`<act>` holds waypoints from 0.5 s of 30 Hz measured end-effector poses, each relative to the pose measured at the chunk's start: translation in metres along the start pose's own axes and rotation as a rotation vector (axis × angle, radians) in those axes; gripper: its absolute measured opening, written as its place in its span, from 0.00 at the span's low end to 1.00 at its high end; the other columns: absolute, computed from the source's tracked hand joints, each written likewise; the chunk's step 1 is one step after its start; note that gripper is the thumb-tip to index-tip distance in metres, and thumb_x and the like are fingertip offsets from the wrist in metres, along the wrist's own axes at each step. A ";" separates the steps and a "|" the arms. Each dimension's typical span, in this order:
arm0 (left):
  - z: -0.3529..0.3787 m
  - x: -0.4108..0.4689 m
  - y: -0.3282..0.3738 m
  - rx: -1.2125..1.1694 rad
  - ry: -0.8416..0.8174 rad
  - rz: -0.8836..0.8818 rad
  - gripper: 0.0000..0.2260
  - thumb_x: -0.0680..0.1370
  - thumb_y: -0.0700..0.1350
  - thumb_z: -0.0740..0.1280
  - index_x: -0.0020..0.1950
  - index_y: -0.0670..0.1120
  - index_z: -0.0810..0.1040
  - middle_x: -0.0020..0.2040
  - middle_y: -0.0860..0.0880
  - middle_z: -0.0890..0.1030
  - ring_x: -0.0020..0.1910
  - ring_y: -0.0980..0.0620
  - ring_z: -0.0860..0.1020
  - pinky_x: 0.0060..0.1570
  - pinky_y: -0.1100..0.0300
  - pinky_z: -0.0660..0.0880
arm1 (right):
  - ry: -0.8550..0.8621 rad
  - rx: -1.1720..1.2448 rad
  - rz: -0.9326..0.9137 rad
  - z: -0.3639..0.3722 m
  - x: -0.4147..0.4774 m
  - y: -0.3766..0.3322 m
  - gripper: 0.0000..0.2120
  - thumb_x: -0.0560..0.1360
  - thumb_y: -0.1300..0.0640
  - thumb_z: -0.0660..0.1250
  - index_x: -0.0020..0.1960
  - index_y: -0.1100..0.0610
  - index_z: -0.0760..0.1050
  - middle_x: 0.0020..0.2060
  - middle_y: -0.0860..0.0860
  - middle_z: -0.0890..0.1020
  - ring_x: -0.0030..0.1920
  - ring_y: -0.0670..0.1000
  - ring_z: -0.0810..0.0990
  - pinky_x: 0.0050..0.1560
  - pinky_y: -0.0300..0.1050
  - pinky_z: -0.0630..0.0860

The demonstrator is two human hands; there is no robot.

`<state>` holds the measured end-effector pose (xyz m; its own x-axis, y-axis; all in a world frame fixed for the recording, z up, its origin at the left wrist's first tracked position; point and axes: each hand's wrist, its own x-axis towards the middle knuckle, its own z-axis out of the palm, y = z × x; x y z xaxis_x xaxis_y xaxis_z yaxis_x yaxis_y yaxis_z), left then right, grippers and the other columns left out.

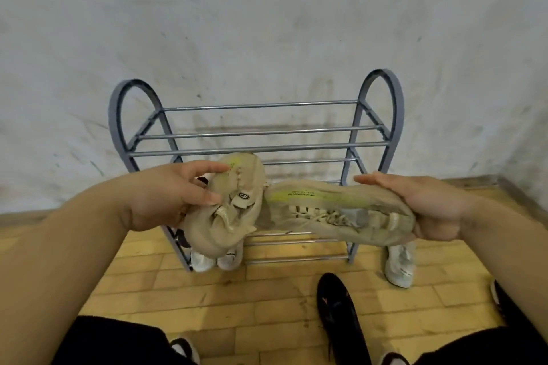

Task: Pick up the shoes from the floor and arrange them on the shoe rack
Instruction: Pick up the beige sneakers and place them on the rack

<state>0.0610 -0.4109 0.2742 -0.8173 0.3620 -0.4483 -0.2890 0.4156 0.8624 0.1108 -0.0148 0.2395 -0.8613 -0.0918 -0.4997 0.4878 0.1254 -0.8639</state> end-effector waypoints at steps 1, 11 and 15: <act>-0.001 -0.003 0.001 0.019 0.009 0.012 0.29 0.70 0.38 0.78 0.66 0.60 0.78 0.56 0.44 0.83 0.42 0.49 0.84 0.35 0.55 0.78 | -0.009 0.003 -0.003 0.001 0.001 -0.001 0.22 0.75 0.37 0.63 0.66 0.42 0.79 0.62 0.56 0.84 0.69 0.67 0.76 0.70 0.73 0.63; -0.037 -0.014 0.002 -0.196 0.045 0.119 0.31 0.60 0.46 0.74 0.64 0.52 0.83 0.62 0.42 0.84 0.57 0.41 0.84 0.51 0.51 0.82 | -0.230 0.081 -0.121 -0.003 0.011 -0.006 0.51 0.48 0.42 0.89 0.70 0.45 0.77 0.64 0.55 0.83 0.62 0.61 0.83 0.54 0.60 0.82; -0.045 -0.015 0.000 -0.364 0.118 0.211 0.27 0.68 0.46 0.67 0.68 0.45 0.80 0.63 0.41 0.84 0.51 0.44 0.85 0.44 0.54 0.84 | -0.174 0.195 -0.230 0.004 0.016 -0.013 0.36 0.63 0.44 0.83 0.68 0.47 0.79 0.65 0.57 0.82 0.57 0.59 0.85 0.46 0.56 0.85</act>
<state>0.0505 -0.4541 0.2918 -0.9226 0.3011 -0.2413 -0.2488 0.0137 0.9685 0.0915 -0.0214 0.2425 -0.9228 -0.2650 -0.2796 0.3164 -0.1075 -0.9425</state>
